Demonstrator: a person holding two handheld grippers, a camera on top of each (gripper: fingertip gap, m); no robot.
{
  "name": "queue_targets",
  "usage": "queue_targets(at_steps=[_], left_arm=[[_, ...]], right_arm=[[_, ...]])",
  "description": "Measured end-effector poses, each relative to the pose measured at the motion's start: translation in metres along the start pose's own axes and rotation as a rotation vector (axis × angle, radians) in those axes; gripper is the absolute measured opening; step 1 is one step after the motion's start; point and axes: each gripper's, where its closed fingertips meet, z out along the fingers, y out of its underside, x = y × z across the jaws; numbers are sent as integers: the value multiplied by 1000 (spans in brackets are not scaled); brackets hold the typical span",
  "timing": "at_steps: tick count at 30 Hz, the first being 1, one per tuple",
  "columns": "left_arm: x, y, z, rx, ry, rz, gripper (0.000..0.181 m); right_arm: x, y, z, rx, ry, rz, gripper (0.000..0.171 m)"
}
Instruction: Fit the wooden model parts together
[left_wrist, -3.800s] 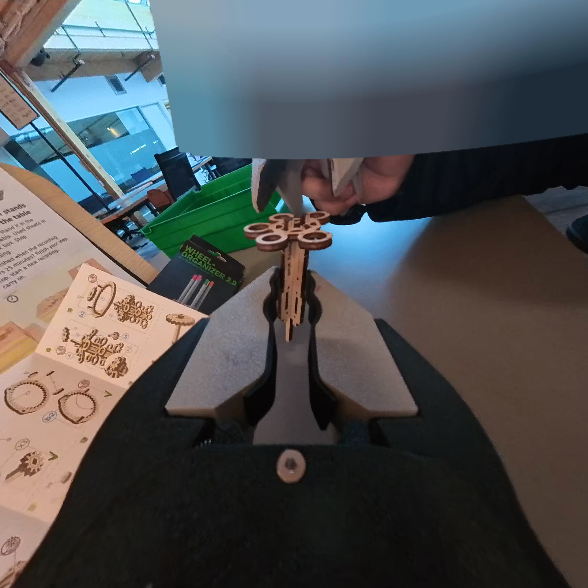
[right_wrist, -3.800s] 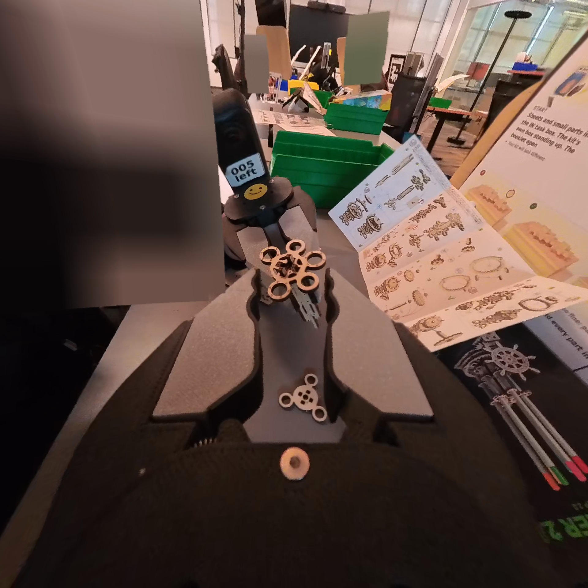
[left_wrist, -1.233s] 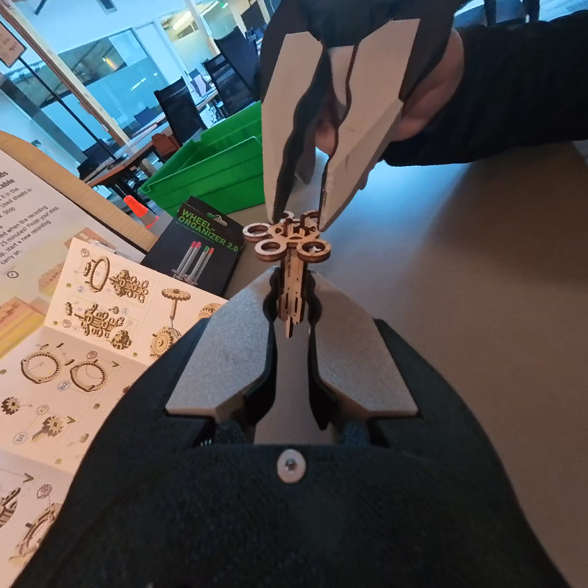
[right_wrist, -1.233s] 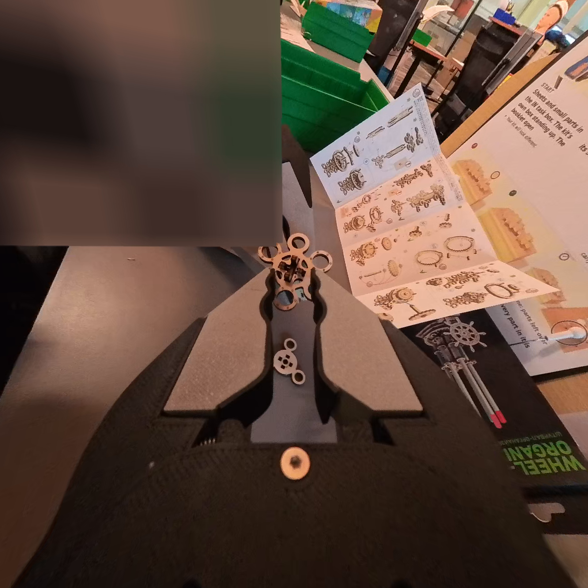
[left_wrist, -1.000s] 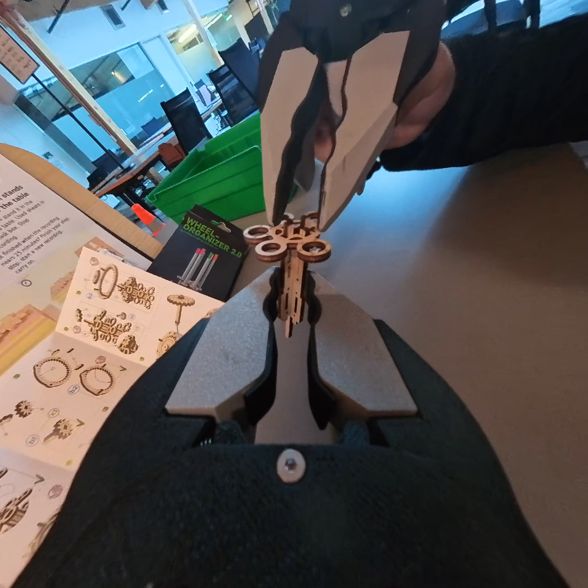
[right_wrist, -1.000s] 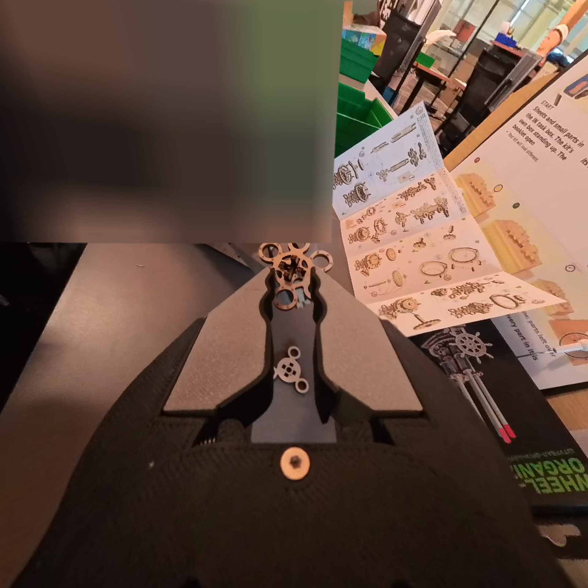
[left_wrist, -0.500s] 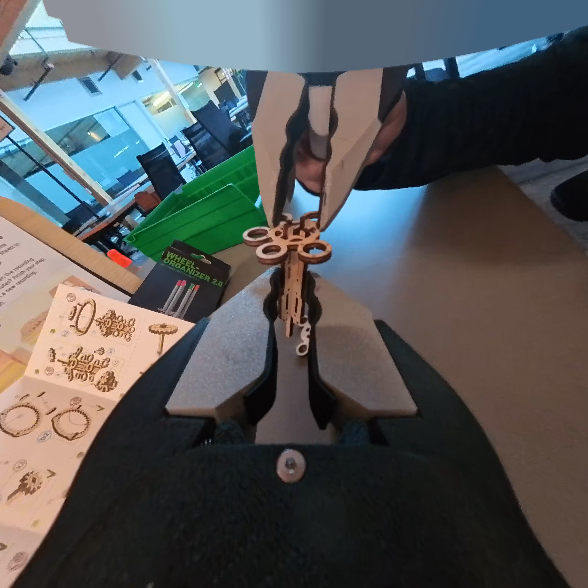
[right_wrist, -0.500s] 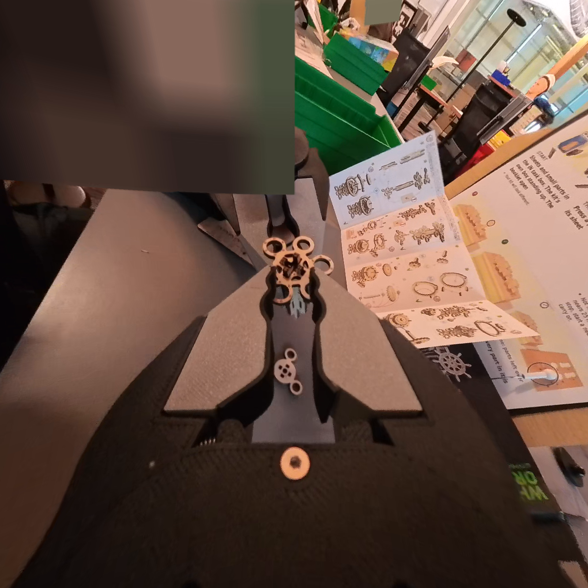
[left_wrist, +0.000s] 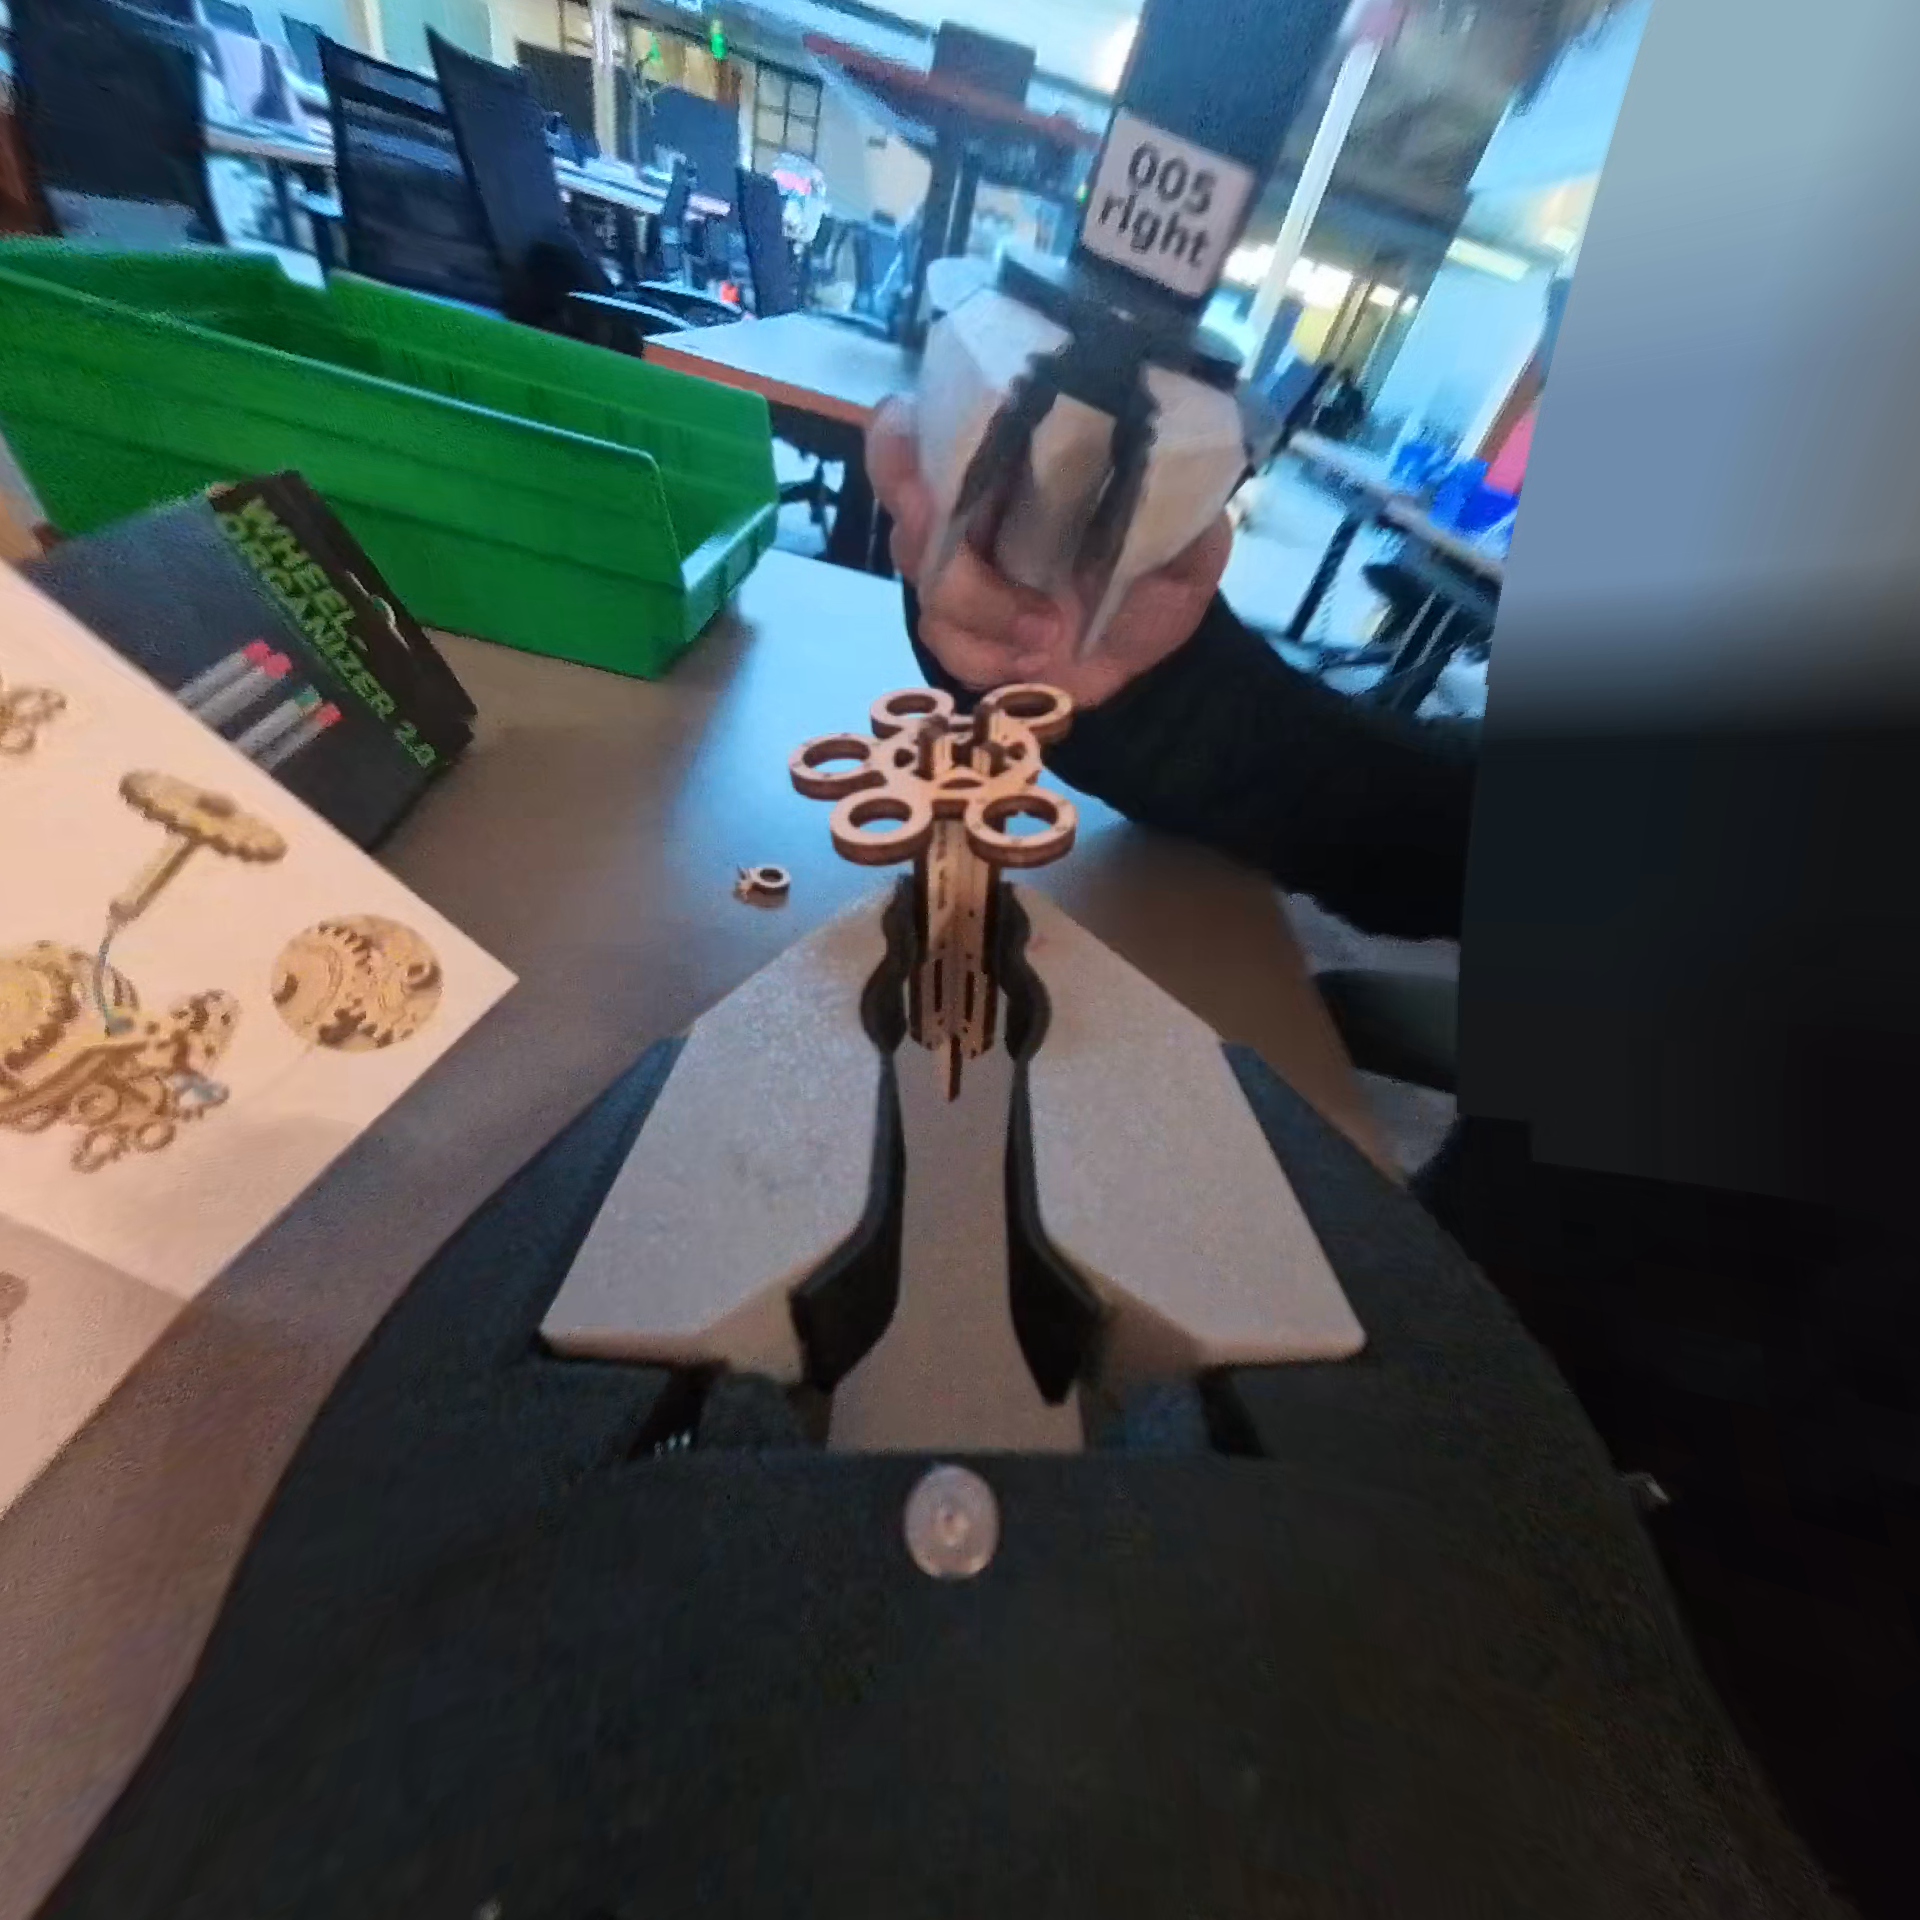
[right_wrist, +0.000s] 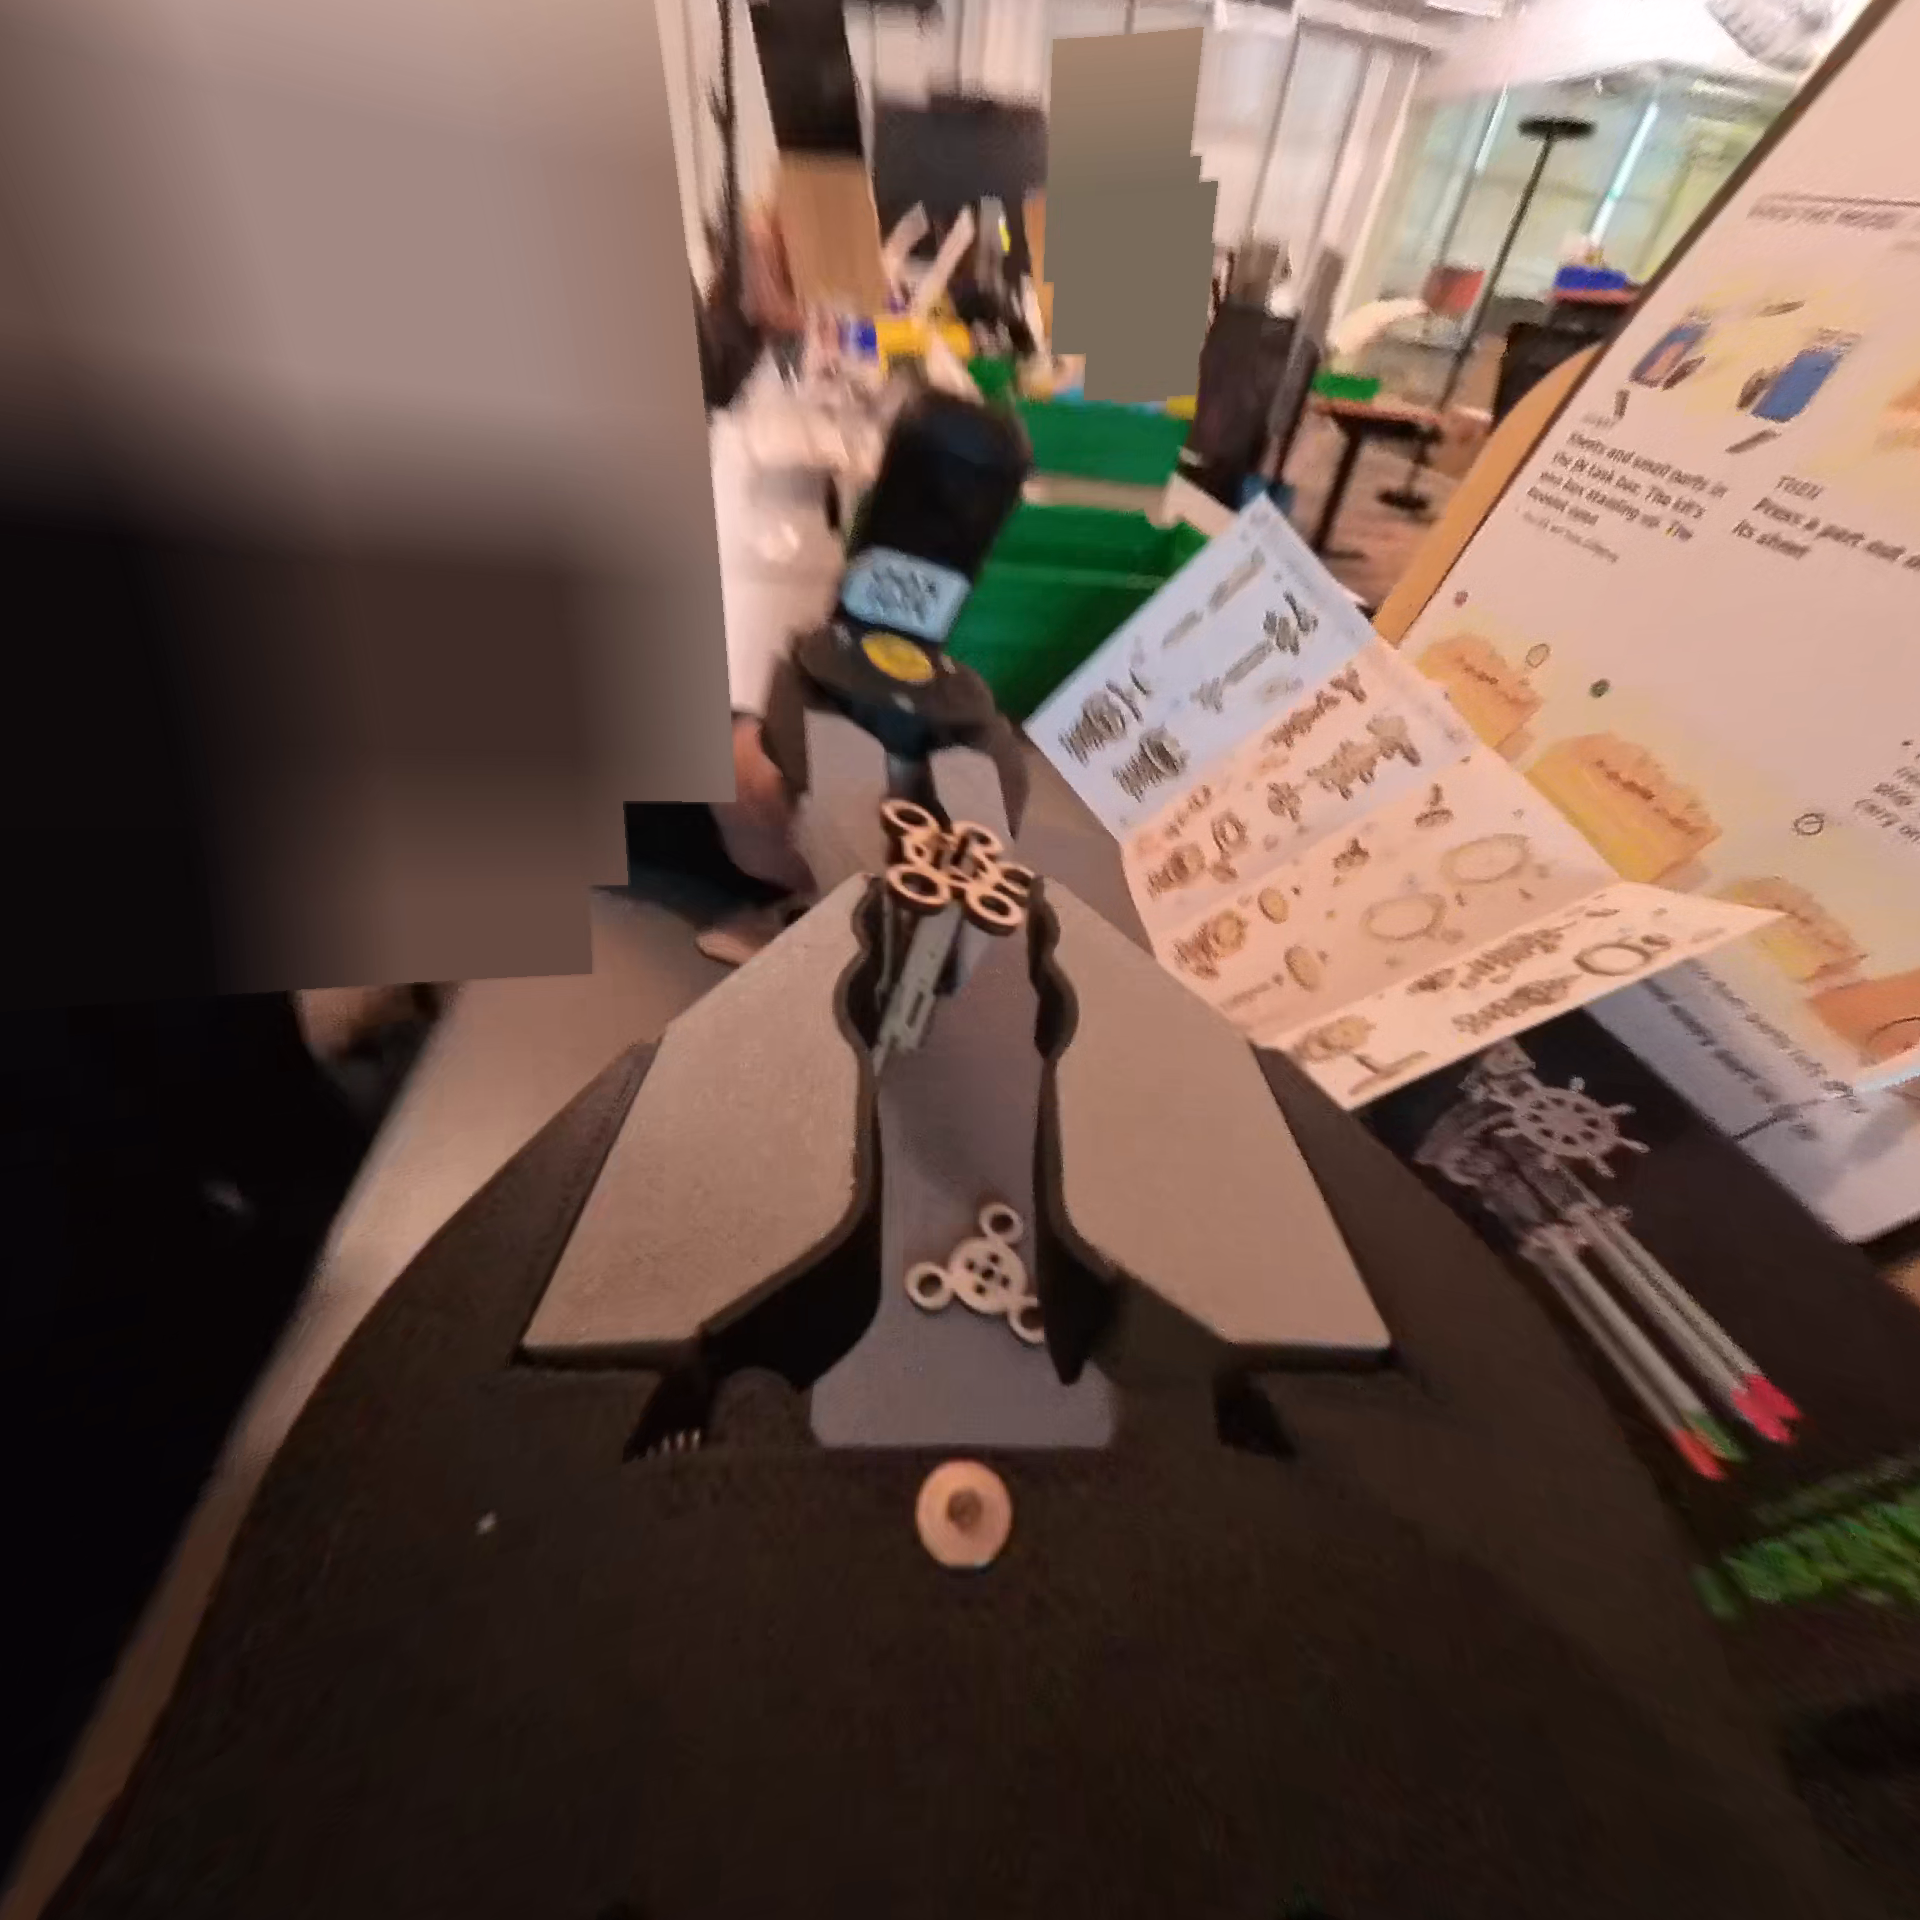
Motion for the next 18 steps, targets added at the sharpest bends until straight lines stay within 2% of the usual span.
queue_targets(at_steps=[4,7,12,18], left_arm=[[0,6,-3,-23,53,-31,12],[21,11,2,-57,181,-76,12],[33,16,3,-79,294,-179,12],[35,26,4,-129,317,-169,12]], right_arm=[[2,-15,-10,111,-77,141,19],[4,-1,0,42,-49,145,8],[-18,22,20,-61,-171,185,11],[-22,27,26,-65,-203,225,10]])
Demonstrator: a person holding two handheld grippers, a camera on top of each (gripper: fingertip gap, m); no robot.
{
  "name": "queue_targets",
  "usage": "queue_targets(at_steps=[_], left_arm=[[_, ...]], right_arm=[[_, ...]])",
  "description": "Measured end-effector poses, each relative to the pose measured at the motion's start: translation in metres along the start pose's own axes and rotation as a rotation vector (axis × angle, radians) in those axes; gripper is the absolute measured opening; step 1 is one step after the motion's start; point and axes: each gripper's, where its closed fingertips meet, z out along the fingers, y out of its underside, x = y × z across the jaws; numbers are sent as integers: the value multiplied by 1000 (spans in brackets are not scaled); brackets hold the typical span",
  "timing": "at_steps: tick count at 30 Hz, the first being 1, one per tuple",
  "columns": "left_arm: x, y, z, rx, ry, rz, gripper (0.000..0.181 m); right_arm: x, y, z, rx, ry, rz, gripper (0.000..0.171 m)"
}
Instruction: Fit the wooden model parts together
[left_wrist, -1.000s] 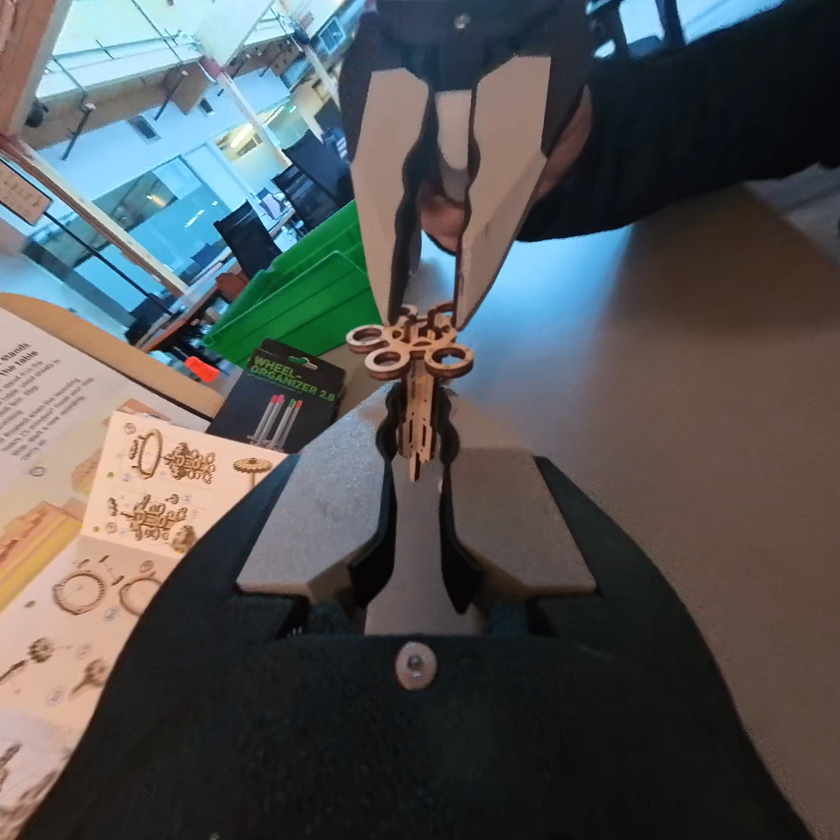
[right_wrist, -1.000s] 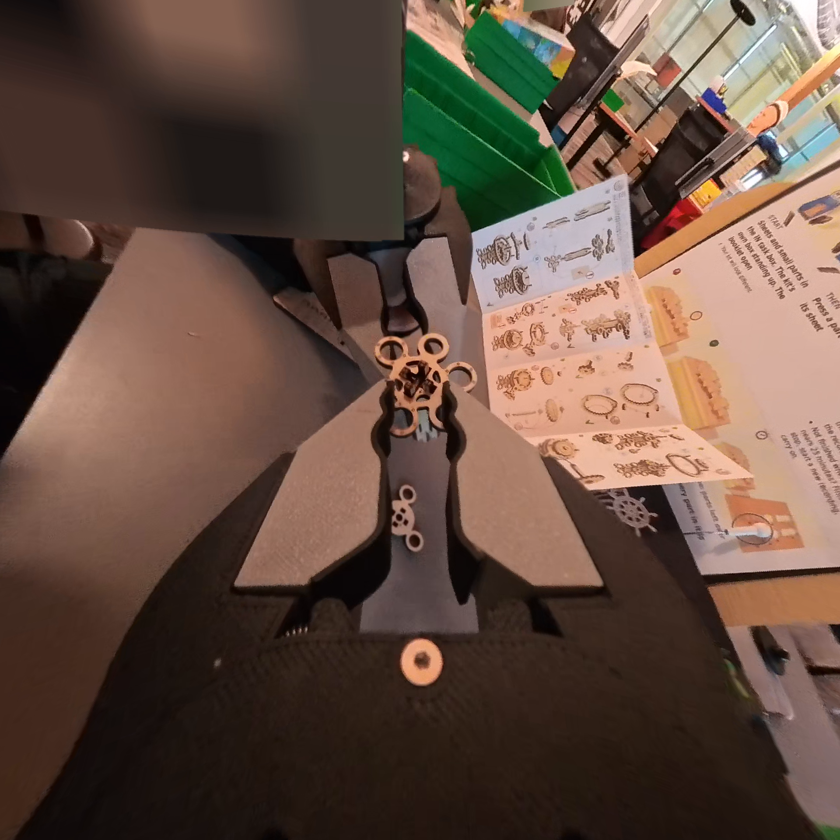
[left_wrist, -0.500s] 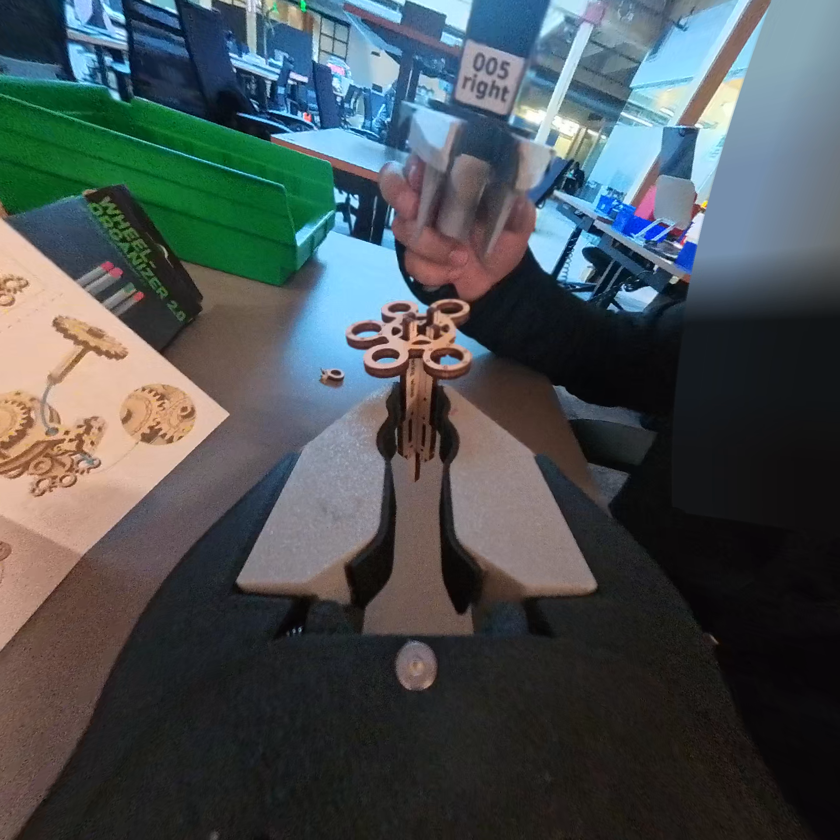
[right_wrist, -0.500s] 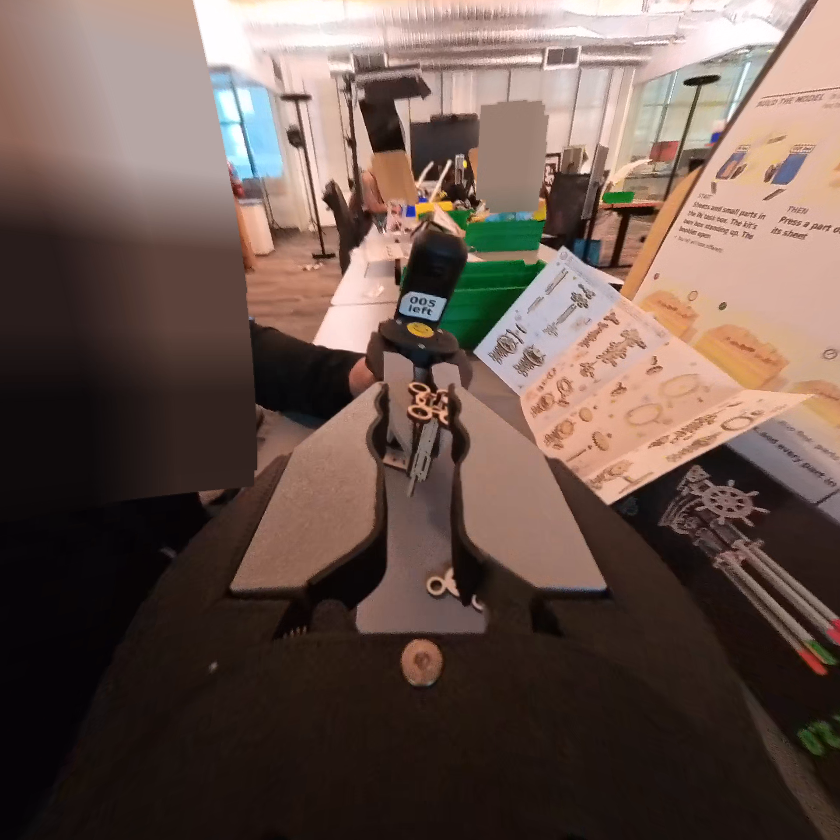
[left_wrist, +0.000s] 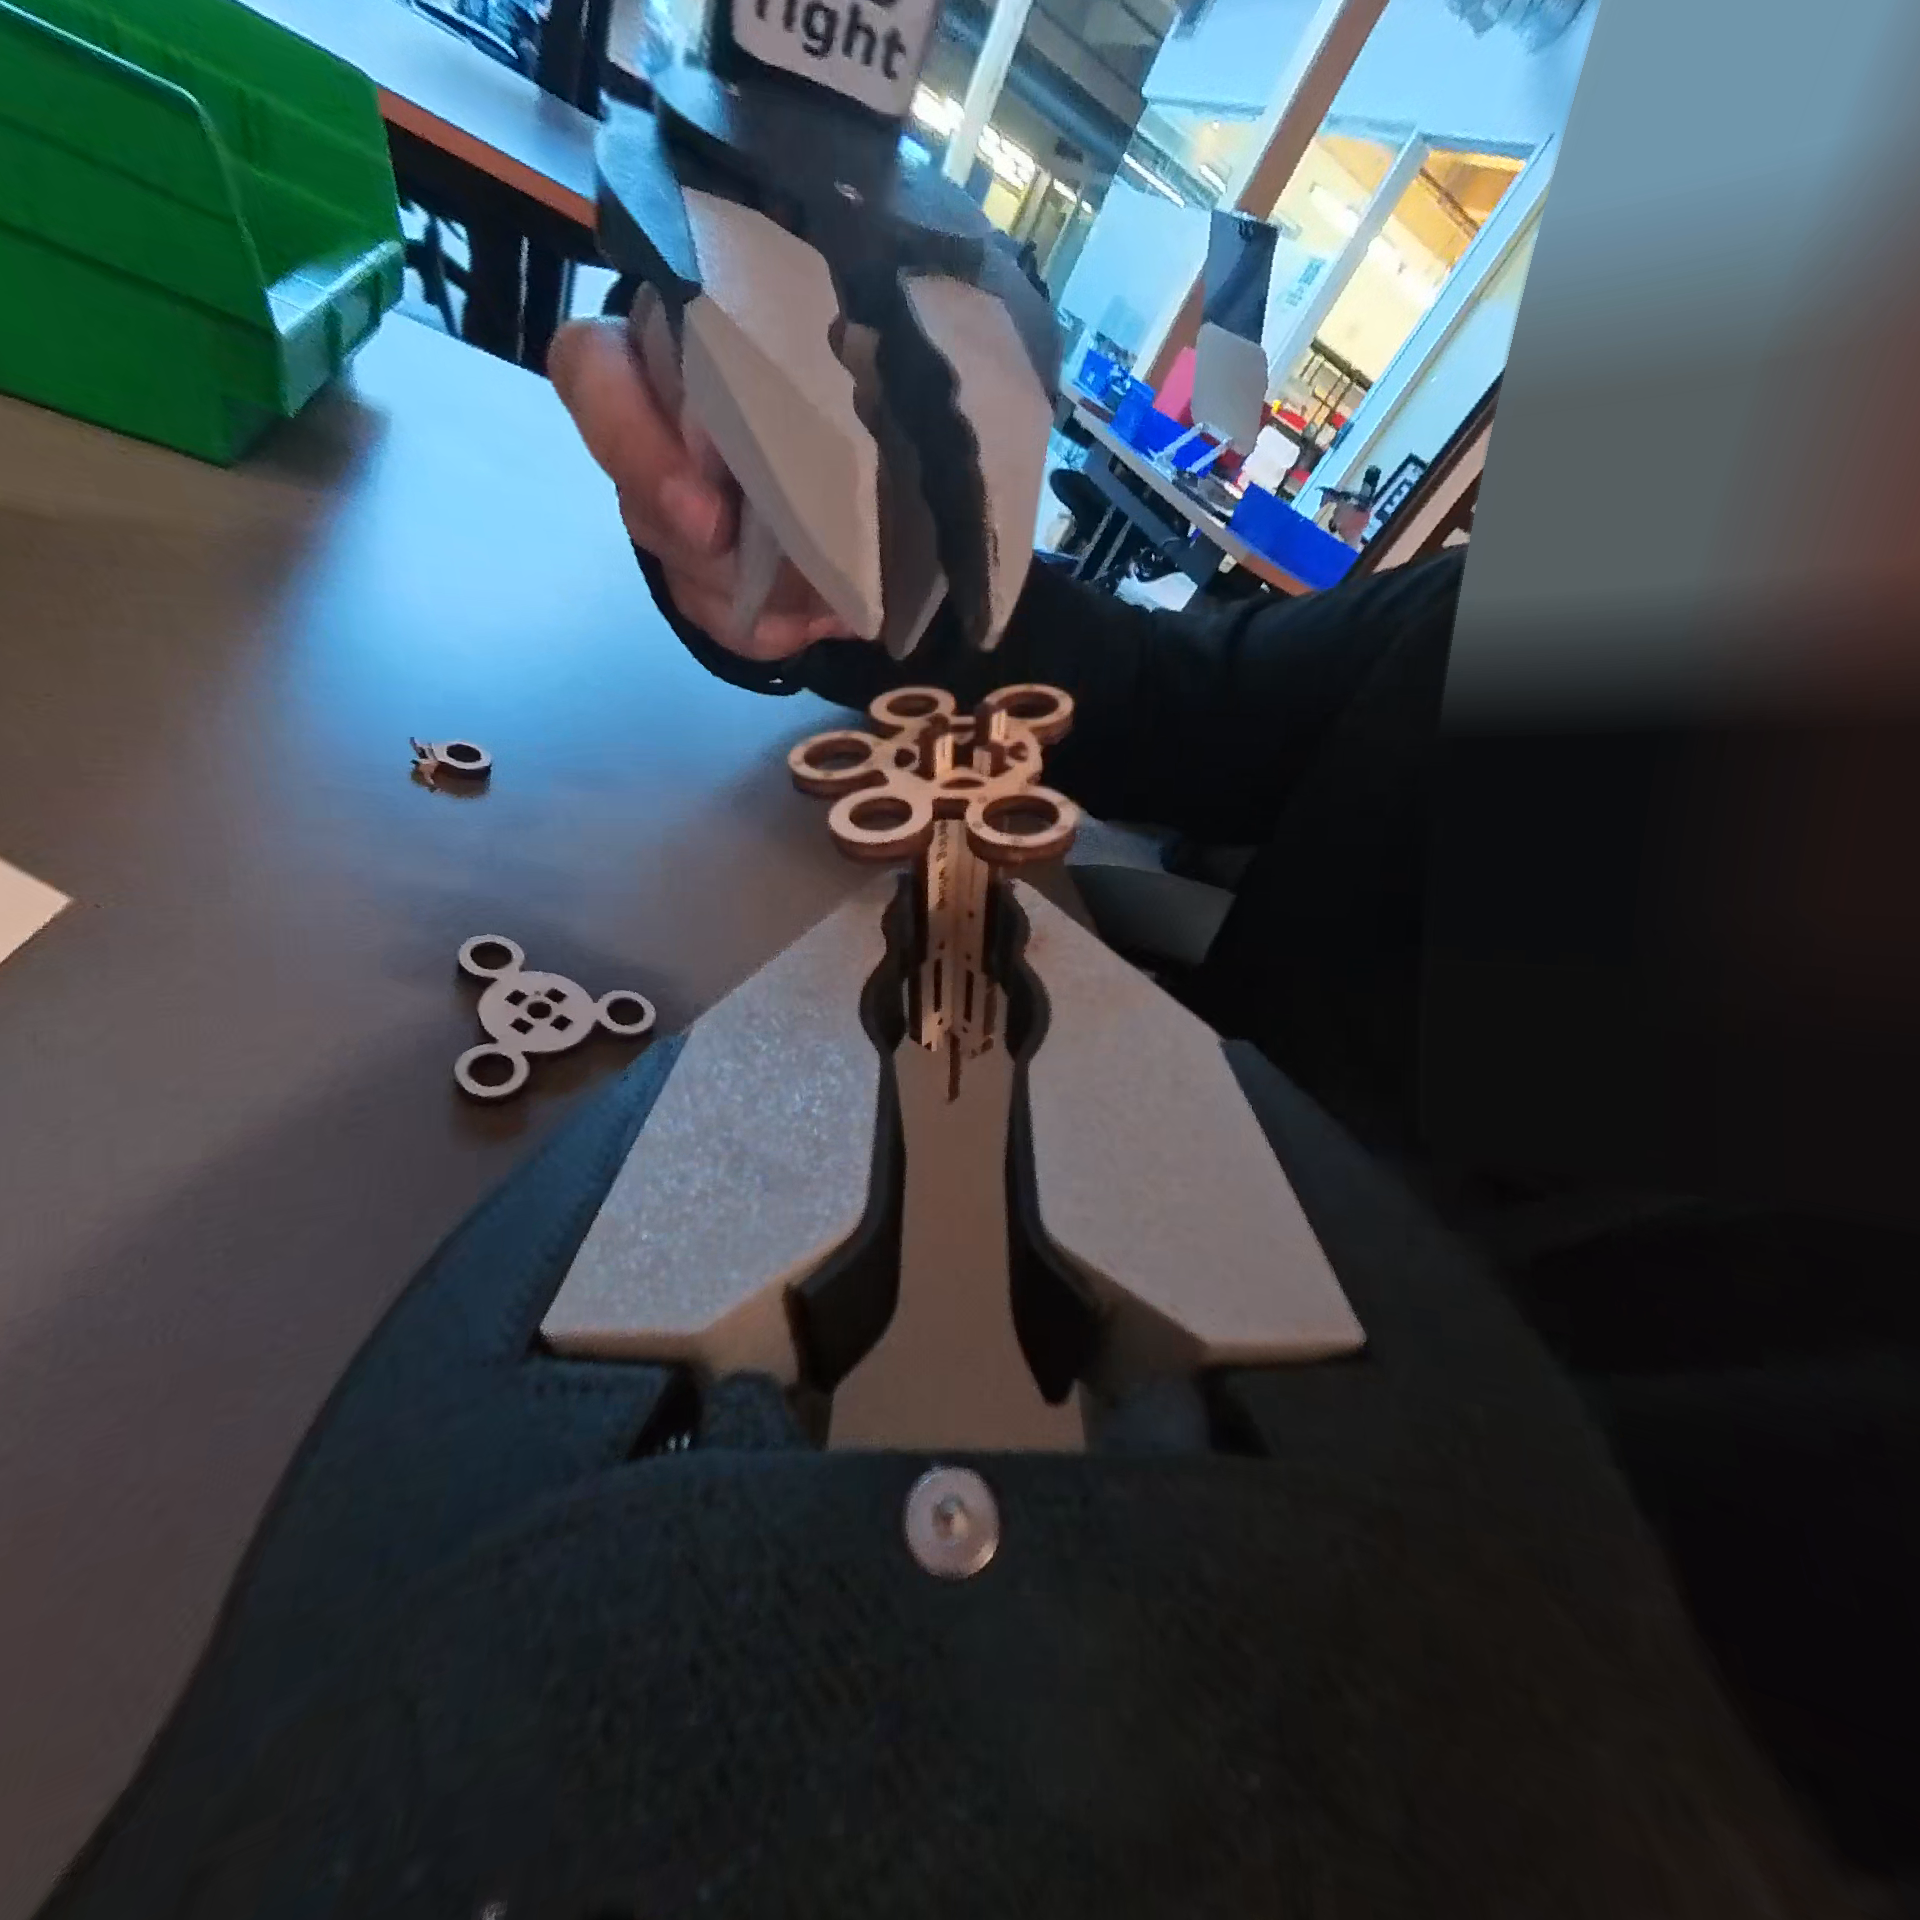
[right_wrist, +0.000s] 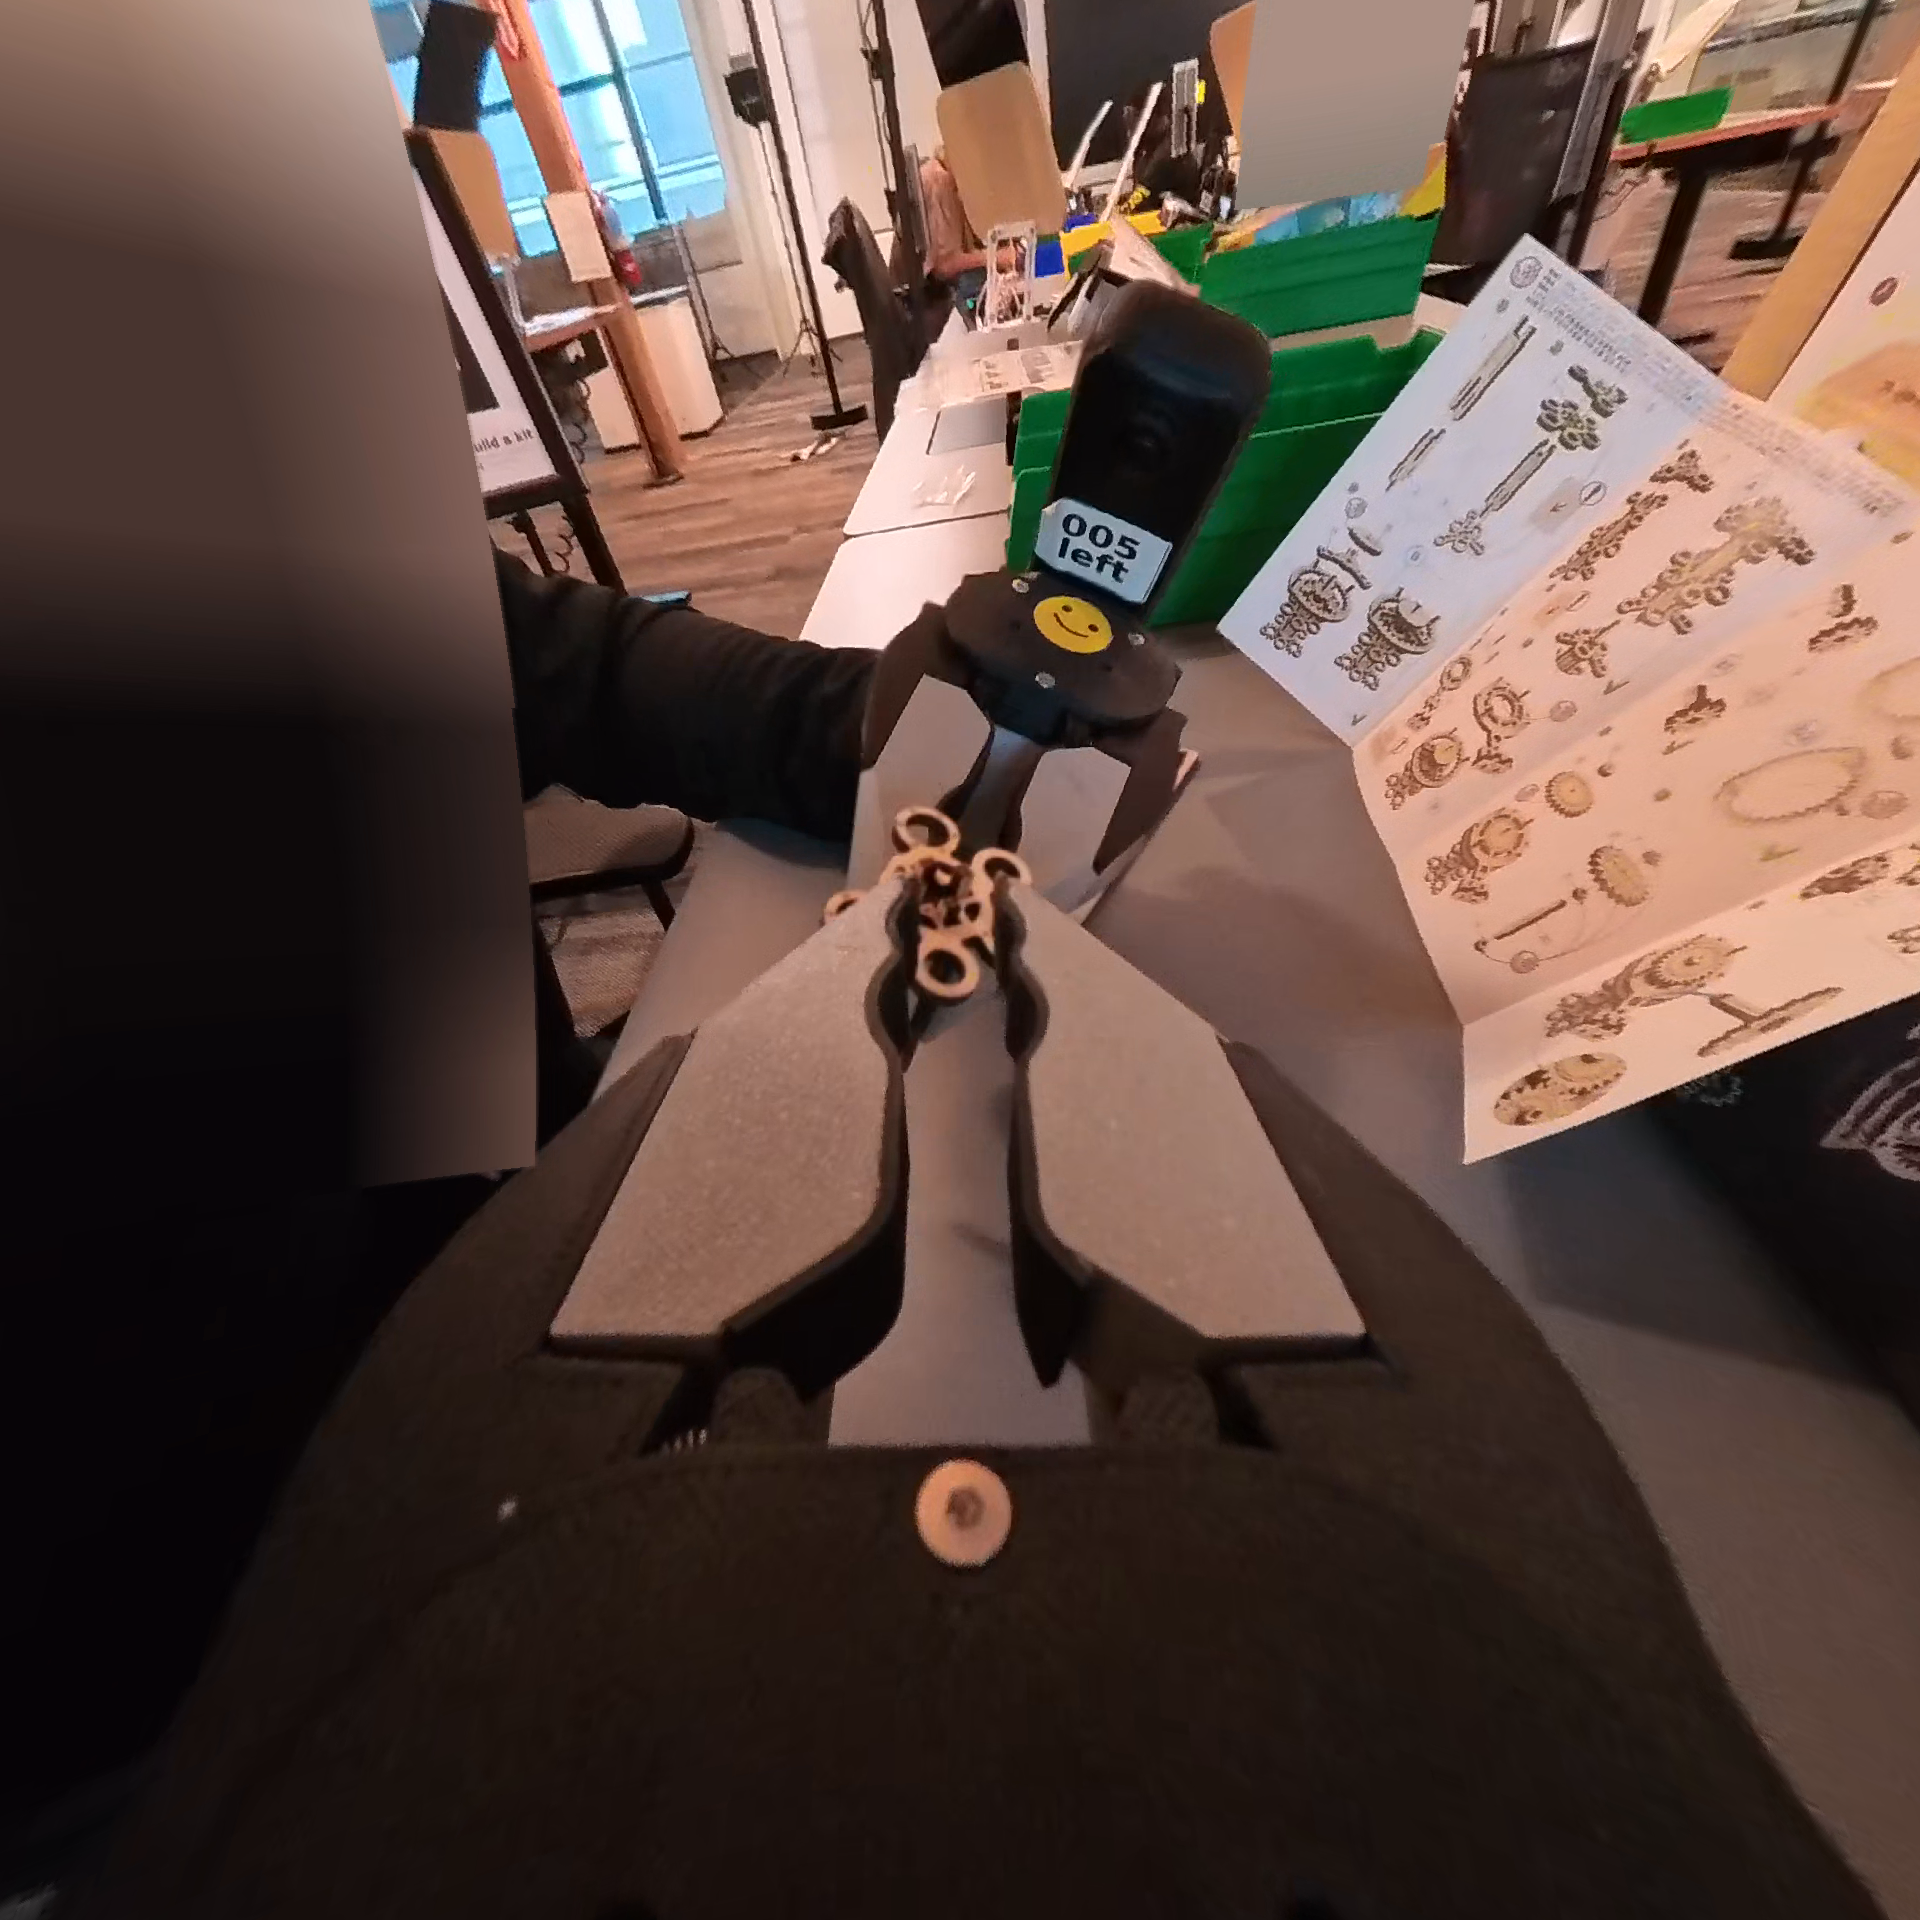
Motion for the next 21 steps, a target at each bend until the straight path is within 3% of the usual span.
queue_targets(at_steps=[9,15,21], left_arm=[[-9,-4,-1,-6,-128,199,12],[-23,-13,-5,43,-217,193,12],[-27,-29,-19,159,-234,169,12]], right_arm=[[0,7,3,-47,25,-74,7],[23,7,-11,-51,144,-96,27],[22,45,8,-206,70,-18,39]])
